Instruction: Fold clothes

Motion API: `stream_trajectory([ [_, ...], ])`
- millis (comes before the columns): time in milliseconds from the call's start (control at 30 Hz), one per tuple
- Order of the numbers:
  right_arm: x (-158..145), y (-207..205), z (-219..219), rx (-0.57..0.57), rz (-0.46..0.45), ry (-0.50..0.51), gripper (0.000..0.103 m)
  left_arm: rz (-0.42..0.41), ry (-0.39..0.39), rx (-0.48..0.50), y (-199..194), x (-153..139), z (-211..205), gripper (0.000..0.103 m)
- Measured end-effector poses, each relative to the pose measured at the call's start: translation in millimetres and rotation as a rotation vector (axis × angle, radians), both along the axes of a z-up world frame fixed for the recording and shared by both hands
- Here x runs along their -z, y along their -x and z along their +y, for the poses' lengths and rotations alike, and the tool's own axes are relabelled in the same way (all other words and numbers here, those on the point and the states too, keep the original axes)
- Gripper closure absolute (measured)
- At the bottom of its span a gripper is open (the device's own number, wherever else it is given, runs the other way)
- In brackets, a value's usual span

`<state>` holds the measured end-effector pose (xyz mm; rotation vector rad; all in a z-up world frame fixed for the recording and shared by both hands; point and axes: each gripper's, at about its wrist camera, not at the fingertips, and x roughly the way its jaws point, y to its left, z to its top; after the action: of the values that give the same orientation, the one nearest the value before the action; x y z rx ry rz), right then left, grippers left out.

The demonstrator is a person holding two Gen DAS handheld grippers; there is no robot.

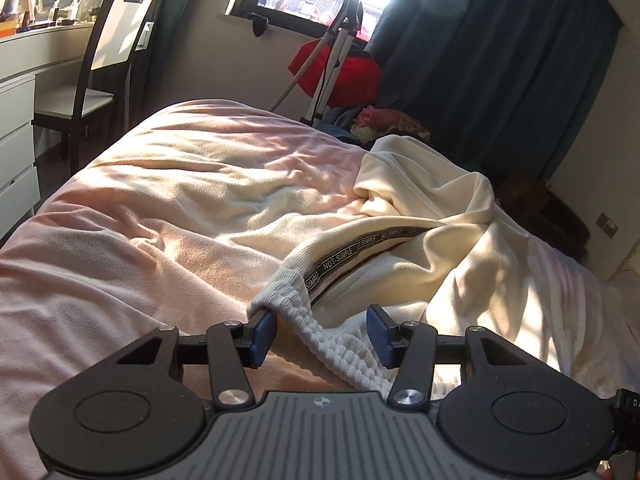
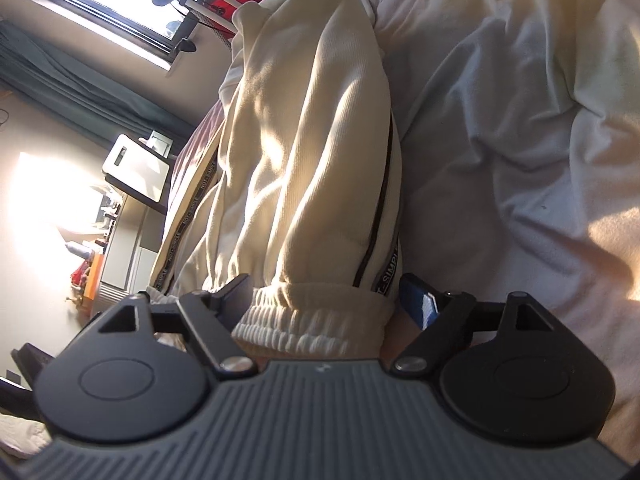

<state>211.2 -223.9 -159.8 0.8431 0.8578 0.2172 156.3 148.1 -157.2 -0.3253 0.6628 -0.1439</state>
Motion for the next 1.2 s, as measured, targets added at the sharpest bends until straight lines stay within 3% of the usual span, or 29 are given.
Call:
stream_trajectory([
  [300, 14.2, -6.2, 4.6, 0.035, 0.021, -0.036, 0.021, -0.008, 0.105, -0.023, 3.4, -0.7, 14.1, 0.049],
  [467, 12.4, -3.0, 1.7, 0.049, 0.014, -0.050, 0.043, -0.017, 0.142, -0.023, 14.3, -7.4, 17.7, 0.048],
  [667, -7.7, 3.2, -2.1, 0.047, -0.051, -0.035, 0.066, -0.041, 0.116, -0.058, 27.6, -16.6, 28.8, 0.038],
  [867, -23.6, 5.0, -6.7, 0.049, -0.110, -0.056, 0.068, -0.015, 0.147, -0.106, 11.4, -3.1, 40.2, 0.029],
  [1067, -10.6, 0.1, -5.4, 0.053, -0.052, -0.047, 0.068, 0.067, 0.085, -0.100, -14.6, 28.7, 24.8, 0.028],
  [1200, -3.7, 0.8, -5.3, 0.071, -0.015, -0.047, 0.067, 0.070, 0.081, -0.063, -20.7, 33.8, 9.7, 0.033],
])
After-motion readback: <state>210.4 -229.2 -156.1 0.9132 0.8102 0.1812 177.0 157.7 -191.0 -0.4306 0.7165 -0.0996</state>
